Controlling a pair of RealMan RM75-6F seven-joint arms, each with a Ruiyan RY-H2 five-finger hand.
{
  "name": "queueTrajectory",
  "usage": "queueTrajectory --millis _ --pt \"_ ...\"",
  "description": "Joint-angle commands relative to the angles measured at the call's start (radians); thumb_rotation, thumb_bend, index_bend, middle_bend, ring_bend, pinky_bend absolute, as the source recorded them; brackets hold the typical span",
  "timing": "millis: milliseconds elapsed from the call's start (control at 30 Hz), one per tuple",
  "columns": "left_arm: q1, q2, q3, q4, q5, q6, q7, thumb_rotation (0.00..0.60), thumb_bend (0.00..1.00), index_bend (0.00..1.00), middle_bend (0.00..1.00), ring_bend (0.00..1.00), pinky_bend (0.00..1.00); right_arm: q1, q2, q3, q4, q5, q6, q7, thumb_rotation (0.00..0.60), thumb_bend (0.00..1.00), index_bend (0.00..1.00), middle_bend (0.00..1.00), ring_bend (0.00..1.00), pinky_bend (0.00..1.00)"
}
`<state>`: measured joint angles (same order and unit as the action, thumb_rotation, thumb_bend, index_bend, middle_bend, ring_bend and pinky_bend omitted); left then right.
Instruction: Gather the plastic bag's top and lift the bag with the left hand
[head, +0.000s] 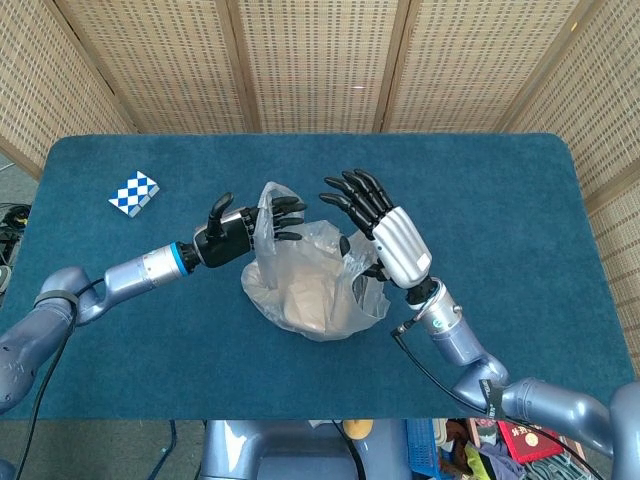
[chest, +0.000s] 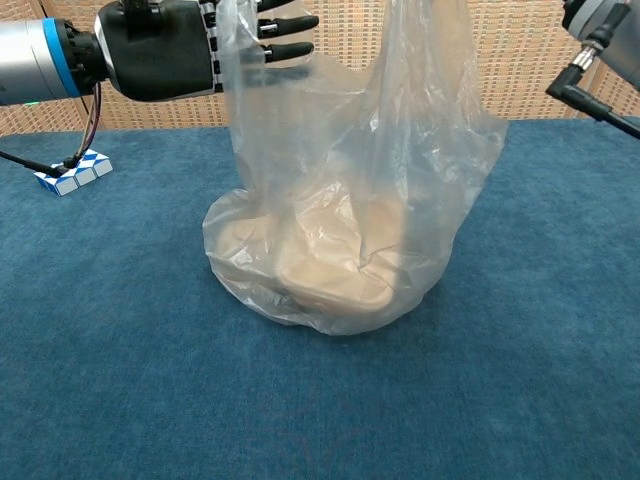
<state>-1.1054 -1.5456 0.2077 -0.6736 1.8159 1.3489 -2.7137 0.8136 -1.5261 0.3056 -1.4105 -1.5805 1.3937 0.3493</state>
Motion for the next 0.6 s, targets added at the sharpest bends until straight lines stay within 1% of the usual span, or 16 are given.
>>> queueTrajectory --millis 33,67,133,267,333,433,500,600 --pt "-0.013 -0.003 0.033 0.026 0.051 0.051 -0.012 0.185 0.13 0.04 0.00 0.02 0.08 0.000 0.001 0.001 0.000 0.001 0.001 0.000 0.600 0.72 0.15 0.12 0.00 0.00" --pt "-0.014 -0.005 0.041 0.037 0.061 0.063 -0.020 0.203 0.13 0.05 0.00 0.03 0.09 0.000 0.001 0.002 0.000 0.002 0.000 0.000 0.600 0.72 0.15 0.12 0.00 0.00" --pt "-0.014 -0.010 0.050 0.053 0.070 0.074 -0.025 0.215 0.13 0.07 0.00 0.04 0.10 0.001 0.001 0.004 0.000 0.004 -0.002 0.001 0.600 0.72 0.15 0.12 0.00 0.00" --pt "-0.018 -0.018 0.070 0.080 0.088 0.094 -0.021 0.219 0.13 0.10 0.02 0.06 0.10 0.004 -0.001 0.005 0.003 0.006 -0.007 -0.001 0.600 0.72 0.15 0.12 0.00 0.00" --pt "-0.022 -0.018 0.081 0.090 0.097 0.102 -0.021 0.217 0.13 0.14 0.04 0.07 0.09 0.005 0.000 0.006 0.003 0.006 -0.007 -0.002 0.600 0.72 0.15 0.12 0.00 0.00" --pt "-0.030 -0.020 0.107 0.107 0.122 0.112 -0.010 0.199 0.13 0.21 0.09 0.10 0.09 0.005 0.003 0.008 0.002 0.007 -0.007 -0.005 0.600 0.72 0.15 0.12 0.00 0.00" --pt "-0.032 -0.021 0.115 0.111 0.127 0.117 -0.007 0.190 0.13 0.21 0.09 0.10 0.09 0.006 0.006 0.009 0.001 0.007 -0.008 -0.007 0.600 0.72 0.15 0.12 0.00 0.00" --pt "-0.030 -0.026 0.110 0.112 0.114 0.128 -0.016 0.187 0.12 0.21 0.09 0.10 0.09 0.005 0.009 0.010 -0.003 0.008 -0.008 -0.010 0.600 0.72 0.15 0.12 0.00 0.00"
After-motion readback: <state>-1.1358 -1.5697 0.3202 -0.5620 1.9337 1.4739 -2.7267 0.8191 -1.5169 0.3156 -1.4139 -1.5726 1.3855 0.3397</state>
